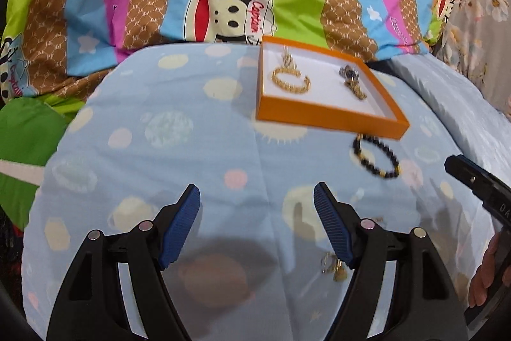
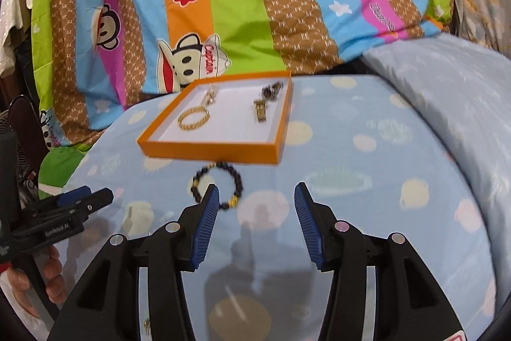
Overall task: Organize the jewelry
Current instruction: 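Open both tools to release the gold watch and bangle in the box, then grasp the black bead bracelet with the right tool and lift it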
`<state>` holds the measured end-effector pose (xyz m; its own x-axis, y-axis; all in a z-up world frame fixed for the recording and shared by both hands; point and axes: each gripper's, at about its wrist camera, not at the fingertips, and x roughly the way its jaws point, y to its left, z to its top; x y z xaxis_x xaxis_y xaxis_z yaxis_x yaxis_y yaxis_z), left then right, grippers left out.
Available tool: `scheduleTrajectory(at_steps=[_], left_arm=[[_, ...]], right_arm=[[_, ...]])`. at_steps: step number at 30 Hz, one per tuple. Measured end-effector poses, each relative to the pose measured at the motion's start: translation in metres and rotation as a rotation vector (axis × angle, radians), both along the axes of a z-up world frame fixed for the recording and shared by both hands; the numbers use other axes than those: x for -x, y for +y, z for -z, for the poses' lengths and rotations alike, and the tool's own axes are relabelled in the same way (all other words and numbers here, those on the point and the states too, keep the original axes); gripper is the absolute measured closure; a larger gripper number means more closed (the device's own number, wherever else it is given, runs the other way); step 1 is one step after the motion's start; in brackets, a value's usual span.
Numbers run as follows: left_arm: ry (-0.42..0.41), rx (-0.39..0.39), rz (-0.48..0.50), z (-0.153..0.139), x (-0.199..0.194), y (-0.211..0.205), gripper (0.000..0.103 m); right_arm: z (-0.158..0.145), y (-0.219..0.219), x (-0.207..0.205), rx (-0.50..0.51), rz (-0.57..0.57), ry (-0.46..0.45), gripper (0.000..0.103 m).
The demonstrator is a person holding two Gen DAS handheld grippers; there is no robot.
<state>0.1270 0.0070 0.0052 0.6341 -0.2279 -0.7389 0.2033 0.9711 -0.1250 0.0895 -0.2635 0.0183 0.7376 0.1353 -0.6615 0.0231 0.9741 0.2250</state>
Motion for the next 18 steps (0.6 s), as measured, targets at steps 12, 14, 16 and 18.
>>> scheduleTrajectory(at_steps=[12,14,16,18], left_arm=[[0.011,-0.013,0.018,0.009,0.015,-0.008,0.029],[0.013,-0.012,0.018,0.01,0.015,-0.008,0.029],[0.015,-0.011,0.02,0.011,0.014,-0.008,0.029],[0.017,-0.012,0.022,0.011,0.015,-0.008,0.029]], right_arm=[[0.02,0.013,-0.005,0.063,-0.012,0.05,0.054],[0.02,0.015,-0.005,0.068,-0.015,0.049,0.052],[0.021,0.014,-0.005,0.065,-0.011,0.048,0.047],[0.022,0.013,-0.006,0.058,-0.008,0.052,0.047]])
